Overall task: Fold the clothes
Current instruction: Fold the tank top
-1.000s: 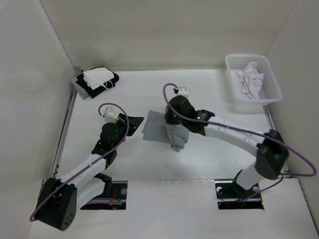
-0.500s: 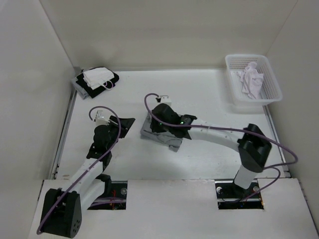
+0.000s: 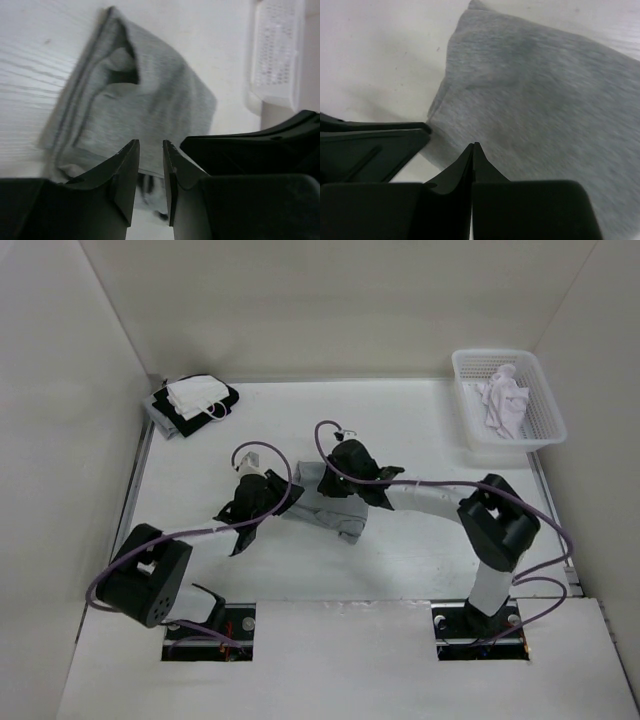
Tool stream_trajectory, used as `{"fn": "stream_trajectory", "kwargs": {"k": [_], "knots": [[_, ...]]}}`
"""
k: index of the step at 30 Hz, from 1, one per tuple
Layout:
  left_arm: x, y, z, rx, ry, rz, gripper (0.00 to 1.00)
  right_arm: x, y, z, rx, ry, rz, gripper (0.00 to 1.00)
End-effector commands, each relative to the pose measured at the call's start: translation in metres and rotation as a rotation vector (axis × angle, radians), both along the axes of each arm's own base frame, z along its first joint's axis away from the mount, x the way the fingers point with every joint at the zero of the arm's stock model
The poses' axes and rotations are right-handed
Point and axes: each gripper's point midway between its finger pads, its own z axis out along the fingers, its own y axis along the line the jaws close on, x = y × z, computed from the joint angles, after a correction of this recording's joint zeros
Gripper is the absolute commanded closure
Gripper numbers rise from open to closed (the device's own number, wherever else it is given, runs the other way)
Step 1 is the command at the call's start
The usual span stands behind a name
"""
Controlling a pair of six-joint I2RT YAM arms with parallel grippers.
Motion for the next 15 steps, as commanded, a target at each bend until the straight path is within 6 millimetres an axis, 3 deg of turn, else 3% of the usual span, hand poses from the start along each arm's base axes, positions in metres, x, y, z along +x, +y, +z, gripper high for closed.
{"fn": "stream_trajectory", "kwargs": {"k": [1, 8, 15], "knots": [[0.012, 0.012, -0.012, 0.029, -0.011, 0.05, 0.77, 0.029, 0.04, 0.037, 0.145, -0.089, 0.068, 0.99], [-0.005, 0.018, -0.049, 0.043, 0.104, 0.021, 0.77, 0.058, 0.055, 0.002, 0.152, -0.013, 0.034, 0.98], [-0.015, 0.023, -0.058, 0.048, 0.147, 0.002, 0.78, 0.09, 0.059, -0.011, 0.184, 0.028, -0.004, 0.97]]}}
